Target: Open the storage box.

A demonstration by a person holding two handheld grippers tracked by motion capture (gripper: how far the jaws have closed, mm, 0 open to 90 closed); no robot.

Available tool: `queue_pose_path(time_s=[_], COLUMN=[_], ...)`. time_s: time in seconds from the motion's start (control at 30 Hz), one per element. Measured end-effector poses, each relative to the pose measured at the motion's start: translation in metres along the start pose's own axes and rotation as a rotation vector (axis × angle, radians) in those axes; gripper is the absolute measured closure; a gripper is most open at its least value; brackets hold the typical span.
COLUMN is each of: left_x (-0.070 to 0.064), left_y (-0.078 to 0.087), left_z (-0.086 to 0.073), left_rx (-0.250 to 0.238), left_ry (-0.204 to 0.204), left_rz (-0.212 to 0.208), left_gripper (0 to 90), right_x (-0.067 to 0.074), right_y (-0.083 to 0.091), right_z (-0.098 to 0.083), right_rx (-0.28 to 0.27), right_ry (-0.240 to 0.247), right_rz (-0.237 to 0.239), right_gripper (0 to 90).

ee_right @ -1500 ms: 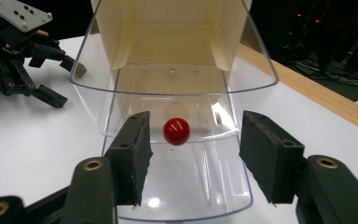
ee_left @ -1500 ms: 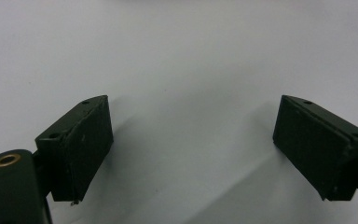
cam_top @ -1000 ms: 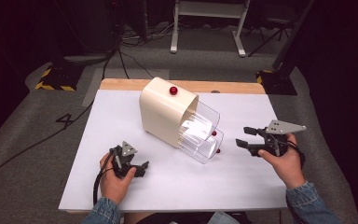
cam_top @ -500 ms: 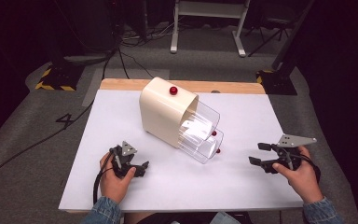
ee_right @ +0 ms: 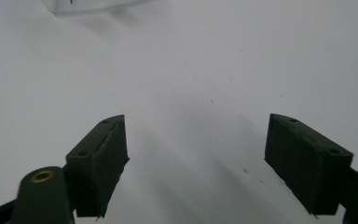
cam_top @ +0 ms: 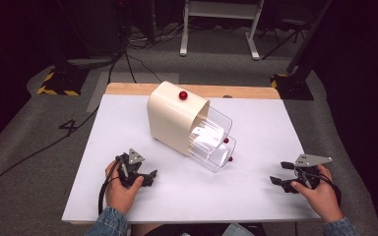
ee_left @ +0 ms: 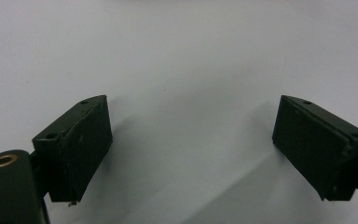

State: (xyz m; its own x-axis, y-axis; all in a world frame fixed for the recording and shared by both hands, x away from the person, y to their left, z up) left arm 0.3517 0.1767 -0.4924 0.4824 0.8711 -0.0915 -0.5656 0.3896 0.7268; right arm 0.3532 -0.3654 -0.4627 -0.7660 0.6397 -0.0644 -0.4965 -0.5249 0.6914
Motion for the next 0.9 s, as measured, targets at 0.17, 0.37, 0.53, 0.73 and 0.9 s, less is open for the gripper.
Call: queue_pose_path(time_s=[0.17,0.37,0.53,0.73,0.9], left_x=[0.000,0.000,0.000,0.000,-0.001], left_y=[0.000,0.000,0.000,0.000,0.000], left_z=[0.000,0.000,0.000,0.000,0.000], left_rx=[0.000,0.000,-0.001,-0.004,-0.002], left_ry=[0.001,0.001,0.002,0.001,0.000], left_rz=[0.000,0.000,0.000,0.002,0.006], left_gripper=[11.9,11.9,11.9,11.9,11.9], right_x=[-0.001,0.001,0.001,0.002,0.002], right_y=[-0.003,-0.008,-0.008,-0.008,-0.008], right_z=[-0.015,-0.026,-0.027,-0.028,-0.028], right_rx=[-0.004,0.011,0.000,-0.002,-0.003], right_ry=[-0.017,-0.007,-0.004,-0.002,-0.001], right_rz=[-0.012,-0.037,-0.039,-0.043,-0.043], right_gripper=[18.8,15.2,15.1,15.1,15.1])
Point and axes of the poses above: each handheld gripper's, and its own axes: y roughly backward along the jaws, z roughly out of its top, x roughly to its left, the point moved 1 cm from there along -y, roughly forward along the jaws, and after that the axes turned 6 degrees about y, right-handed, at the moved point
